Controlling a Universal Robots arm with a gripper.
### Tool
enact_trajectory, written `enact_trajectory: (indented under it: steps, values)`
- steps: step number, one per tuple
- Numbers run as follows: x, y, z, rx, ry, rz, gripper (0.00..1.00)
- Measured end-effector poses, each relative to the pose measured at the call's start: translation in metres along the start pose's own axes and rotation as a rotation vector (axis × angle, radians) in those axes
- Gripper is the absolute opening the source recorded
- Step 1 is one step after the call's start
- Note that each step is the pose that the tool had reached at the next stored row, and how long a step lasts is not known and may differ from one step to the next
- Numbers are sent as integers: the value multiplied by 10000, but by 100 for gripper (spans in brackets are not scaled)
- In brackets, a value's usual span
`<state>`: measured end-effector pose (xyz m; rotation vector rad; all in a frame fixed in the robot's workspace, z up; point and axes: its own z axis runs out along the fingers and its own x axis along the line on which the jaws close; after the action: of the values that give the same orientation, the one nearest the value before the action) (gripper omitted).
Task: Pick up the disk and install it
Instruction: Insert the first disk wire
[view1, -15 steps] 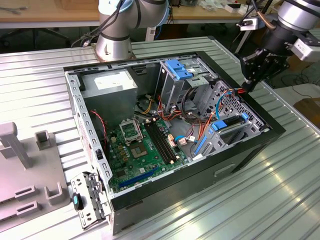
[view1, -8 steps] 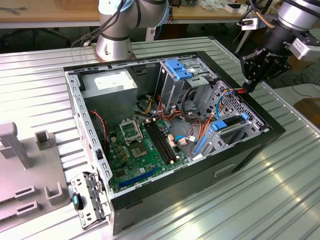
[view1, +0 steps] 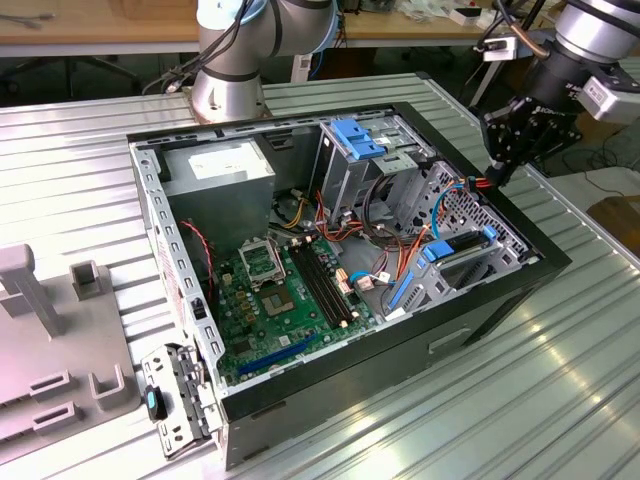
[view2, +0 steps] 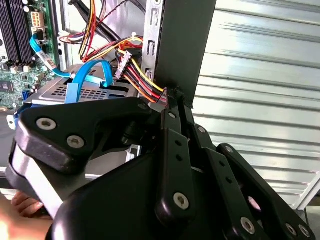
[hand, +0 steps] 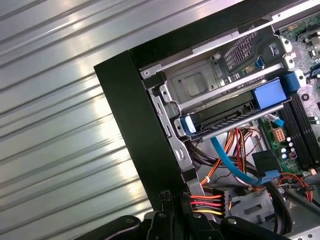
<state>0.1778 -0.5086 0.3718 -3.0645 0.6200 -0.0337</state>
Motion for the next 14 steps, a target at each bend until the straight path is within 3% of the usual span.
enact_trajectory:
  steps: [14]
  values:
    - [0, 0, 0, -15, 16, 829, 17]
